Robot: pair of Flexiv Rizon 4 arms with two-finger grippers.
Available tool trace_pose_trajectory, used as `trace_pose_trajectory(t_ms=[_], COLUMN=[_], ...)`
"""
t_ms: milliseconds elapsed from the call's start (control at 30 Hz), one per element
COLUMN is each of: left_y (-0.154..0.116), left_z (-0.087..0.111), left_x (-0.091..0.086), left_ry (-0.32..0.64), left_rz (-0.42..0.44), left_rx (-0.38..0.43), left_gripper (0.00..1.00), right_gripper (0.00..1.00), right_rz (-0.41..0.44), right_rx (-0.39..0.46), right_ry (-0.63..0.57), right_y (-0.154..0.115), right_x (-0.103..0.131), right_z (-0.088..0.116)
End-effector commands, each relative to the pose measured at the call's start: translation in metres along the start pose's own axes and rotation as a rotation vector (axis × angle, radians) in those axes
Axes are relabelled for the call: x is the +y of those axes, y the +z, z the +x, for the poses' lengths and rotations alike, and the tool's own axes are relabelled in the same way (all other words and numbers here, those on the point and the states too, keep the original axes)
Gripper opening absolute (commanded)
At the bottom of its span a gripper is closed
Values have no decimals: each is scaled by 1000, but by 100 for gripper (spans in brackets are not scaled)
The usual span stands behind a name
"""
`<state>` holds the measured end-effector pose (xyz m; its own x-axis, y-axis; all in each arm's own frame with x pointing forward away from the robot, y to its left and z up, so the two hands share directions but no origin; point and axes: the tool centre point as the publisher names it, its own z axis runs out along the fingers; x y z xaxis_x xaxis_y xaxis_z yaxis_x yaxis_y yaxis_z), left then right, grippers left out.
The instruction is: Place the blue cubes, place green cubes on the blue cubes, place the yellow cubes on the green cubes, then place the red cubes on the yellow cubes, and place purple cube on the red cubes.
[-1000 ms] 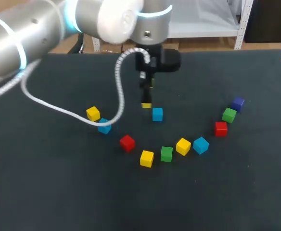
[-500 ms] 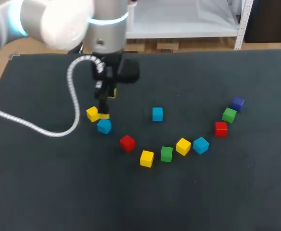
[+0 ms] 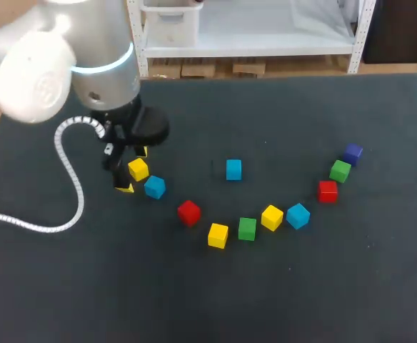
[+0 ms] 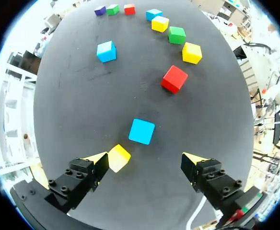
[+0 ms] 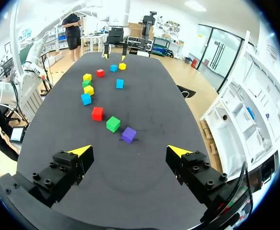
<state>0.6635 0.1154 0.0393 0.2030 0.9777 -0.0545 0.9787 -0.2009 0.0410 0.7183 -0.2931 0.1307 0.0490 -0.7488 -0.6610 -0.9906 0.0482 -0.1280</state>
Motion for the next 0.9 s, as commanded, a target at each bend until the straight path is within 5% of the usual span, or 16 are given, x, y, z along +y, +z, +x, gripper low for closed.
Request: trace_pose_trajectory(t_ms=[33,900], left_y=[4,29], left_z=[2,-26], left_x=[-4,7], left_ry=[34,242], left_rz=[-98,12], left_rx=[-70,-98], left_gripper=[100,100], right_gripper=[100,100], right_rz=[2,2], right_rx=[-1,-1], right_ry=[-1,-1], right_y=[0,0], right_x=[1,1], right_z=[0,0])
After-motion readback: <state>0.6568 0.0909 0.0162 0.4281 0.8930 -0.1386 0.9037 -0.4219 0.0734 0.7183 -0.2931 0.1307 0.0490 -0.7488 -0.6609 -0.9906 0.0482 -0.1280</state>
